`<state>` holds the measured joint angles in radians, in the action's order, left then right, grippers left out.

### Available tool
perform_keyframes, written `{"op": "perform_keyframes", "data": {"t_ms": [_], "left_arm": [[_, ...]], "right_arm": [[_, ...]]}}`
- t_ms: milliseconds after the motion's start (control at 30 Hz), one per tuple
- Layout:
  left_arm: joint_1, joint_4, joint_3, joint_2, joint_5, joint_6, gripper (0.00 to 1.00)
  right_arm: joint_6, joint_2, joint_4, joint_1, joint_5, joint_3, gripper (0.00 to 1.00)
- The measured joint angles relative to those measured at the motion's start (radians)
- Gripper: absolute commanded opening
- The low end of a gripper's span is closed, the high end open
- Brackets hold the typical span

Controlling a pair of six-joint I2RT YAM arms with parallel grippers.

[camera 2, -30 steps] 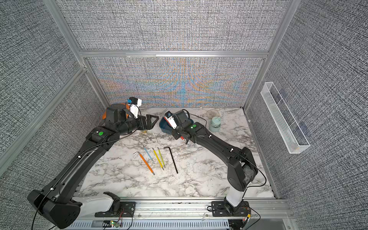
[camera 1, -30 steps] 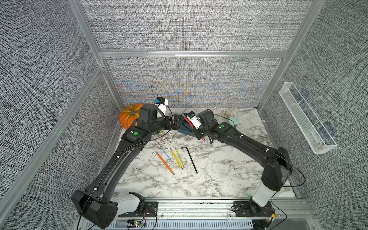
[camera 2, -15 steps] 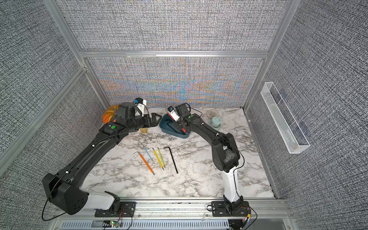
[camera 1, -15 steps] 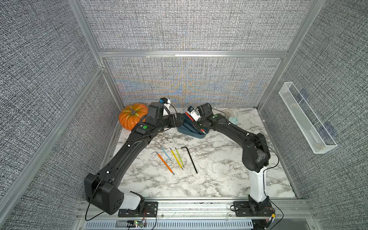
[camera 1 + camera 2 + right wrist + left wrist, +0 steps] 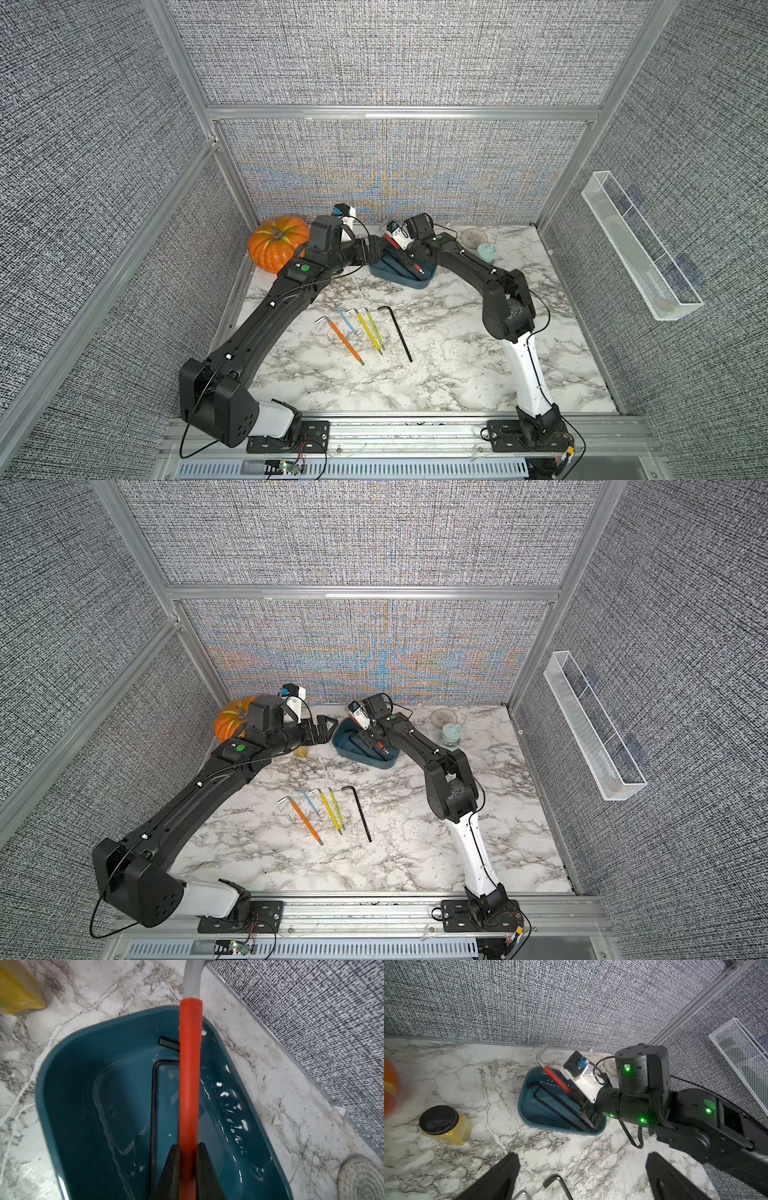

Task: Put the hex key on the desktop into the storage box
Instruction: Place the Allen key in the storage box.

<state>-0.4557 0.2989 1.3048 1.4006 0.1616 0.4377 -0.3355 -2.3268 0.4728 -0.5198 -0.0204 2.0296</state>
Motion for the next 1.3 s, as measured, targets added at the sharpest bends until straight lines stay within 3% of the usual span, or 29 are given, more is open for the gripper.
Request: {"op": "perform_keyframes", "data": {"t_ms": [300,1100,1300], "left_arm": [[0.0,-0.1,-0.105,-0.034,-0.016,-0.011,1.0],[0.0,-0.116,-0.076,-0.02,-0.02,-0.012,1.0],[0.0,-0.116,-0.079,-0.042,-0.021,-0.015,1.0]], "right_arm": [[0.002,0.004,0.011,-0.003,0.045,-0.099,0.0],[0.041,-0.011,-0.037,-0.011,0.121,-0.156,0.0],[0.053,-0.038,0.009,-0.008,0.122,-0.101,0.27]]}}
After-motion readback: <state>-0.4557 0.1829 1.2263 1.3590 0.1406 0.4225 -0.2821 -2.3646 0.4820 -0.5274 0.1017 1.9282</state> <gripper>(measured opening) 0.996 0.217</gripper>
